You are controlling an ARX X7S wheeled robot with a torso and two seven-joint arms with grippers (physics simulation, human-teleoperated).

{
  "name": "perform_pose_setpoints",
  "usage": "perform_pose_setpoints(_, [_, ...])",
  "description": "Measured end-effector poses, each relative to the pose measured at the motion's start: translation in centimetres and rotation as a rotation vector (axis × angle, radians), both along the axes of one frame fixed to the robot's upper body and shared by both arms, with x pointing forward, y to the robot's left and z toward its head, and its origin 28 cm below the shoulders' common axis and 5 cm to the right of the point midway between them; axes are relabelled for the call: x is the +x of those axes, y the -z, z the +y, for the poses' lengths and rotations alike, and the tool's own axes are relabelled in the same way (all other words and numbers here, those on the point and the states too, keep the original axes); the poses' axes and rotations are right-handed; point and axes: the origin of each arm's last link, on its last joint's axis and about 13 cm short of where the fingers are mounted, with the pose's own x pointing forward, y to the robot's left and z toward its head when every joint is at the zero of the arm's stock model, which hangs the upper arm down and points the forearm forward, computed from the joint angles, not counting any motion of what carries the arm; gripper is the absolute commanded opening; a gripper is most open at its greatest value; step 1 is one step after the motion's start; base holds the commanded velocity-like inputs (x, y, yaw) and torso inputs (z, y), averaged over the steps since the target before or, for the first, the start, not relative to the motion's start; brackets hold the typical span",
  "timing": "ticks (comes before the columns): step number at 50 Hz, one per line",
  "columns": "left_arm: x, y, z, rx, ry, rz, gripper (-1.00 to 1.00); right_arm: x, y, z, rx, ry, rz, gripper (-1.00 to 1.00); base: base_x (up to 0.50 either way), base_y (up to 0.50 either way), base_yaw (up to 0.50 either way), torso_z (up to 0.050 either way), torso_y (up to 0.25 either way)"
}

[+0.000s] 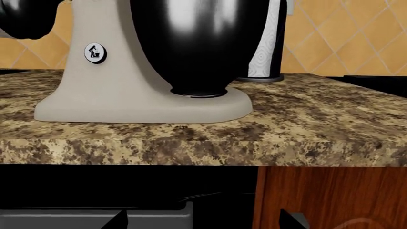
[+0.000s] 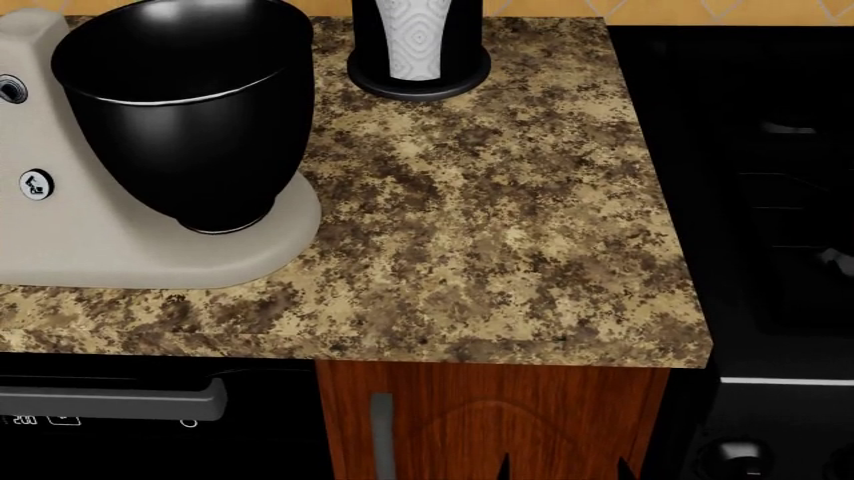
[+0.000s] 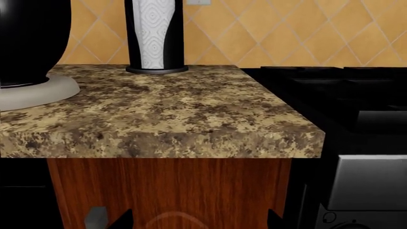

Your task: Close the stand mixer head.

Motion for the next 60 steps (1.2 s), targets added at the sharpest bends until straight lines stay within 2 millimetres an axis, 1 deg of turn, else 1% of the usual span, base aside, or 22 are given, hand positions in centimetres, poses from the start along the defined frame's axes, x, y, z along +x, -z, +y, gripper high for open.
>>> perform_pose_setpoints(3, [-0.1, -0.9, 0.1, -0.007, -0.010, -0.004, 1.00, 0.1, -0.9, 0.1, 0.003, 0.006, -0.003, 1.00, 0.00, 0.00, 0.00, 0.000, 0.000])
perform_pose_setpoints(5, [-0.1, -1.8, 0.2, -0.016, -0.017, -0.009, 1.00, 0.2, -1.8, 0.1, 0.006, 0.008, -0.011, 1.00, 0.00, 0.00, 0.00, 0.000, 0.000])
perform_pose_setpoints(15, [-0.3, -8.0, 0.5, -0.022, -0.003, -0.044, 1.00, 0.5, -8.4, 0.4, 0.003, 0.006, -0.057, 1.00, 0.00, 0.00, 0.00, 0.000, 0.000])
perform_pose_setpoints(19, [-0.6, -10.0, 0.4, -0.013, 0.013, -0.058, 1.00, 0.4, -11.0, 0.3, 0.005, 0.003, -0.065, 1.00, 0.00, 0.00, 0.00, 0.000, 0.000])
perform_pose_setpoints(22, [-0.8, -11.4, 0.3, -0.014, 0.024, -0.064, 1.00, 0.1, -12.5, 0.2, 0.000, 0.002, -0.070, 1.00, 0.00, 0.00, 0.00, 0.000, 0.000])
perform_pose_setpoints(25, [-1.0, -12.9, 0.4, -0.024, 0.031, -0.067, 1.00, -0.4, -13.5, 0.2, -0.009, 0.001, -0.073, 1.00, 0.00, 0.00, 0.00, 0.000, 0.000])
perform_pose_setpoints(28, [-1.2, -14.0, 0.4, -0.020, 0.045, -0.064, 1.00, -0.7, -14.1, 0.2, -0.019, -0.002, -0.071, 1.00, 0.00, 0.00, 0.00, 0.000, 0.000])
perform_pose_setpoints(32, [-1.6, -14.7, 0.6, -0.015, 0.055, -0.053, 1.00, -1.1, -14.7, 0.2, -0.033, -0.007, -0.068, 1.00, 0.00, 0.00, 0.00, 0.000, 0.000])
perform_pose_setpoints(37, [-1.9, -15.2, 0.9, -0.010, 0.056, -0.044, 1.00, -1.6, -15.4, 0.0, -0.045, -0.004, -0.072, 1.00, 0.00, 0.00, 0.00, 0.000, 0.000])
perform_pose_setpoints(41, [-2.1, -15.4, 1.0, -0.001, 0.053, -0.038, 1.00, -1.8, -15.7, -0.2, -0.051, 0.008, -0.075, 1.00, 0.00, 0.00, 0.00, 0.000, 0.000])
perform_pose_setpoints(60, [-2.7, -15.9, 1.5, 0.012, 0.048, -0.034, 1.00, -2.6, -16.5, -0.9, -0.065, 0.048, -0.133, 1.00, 0.34, 0.45, 0.00, 0.000, 0.000])
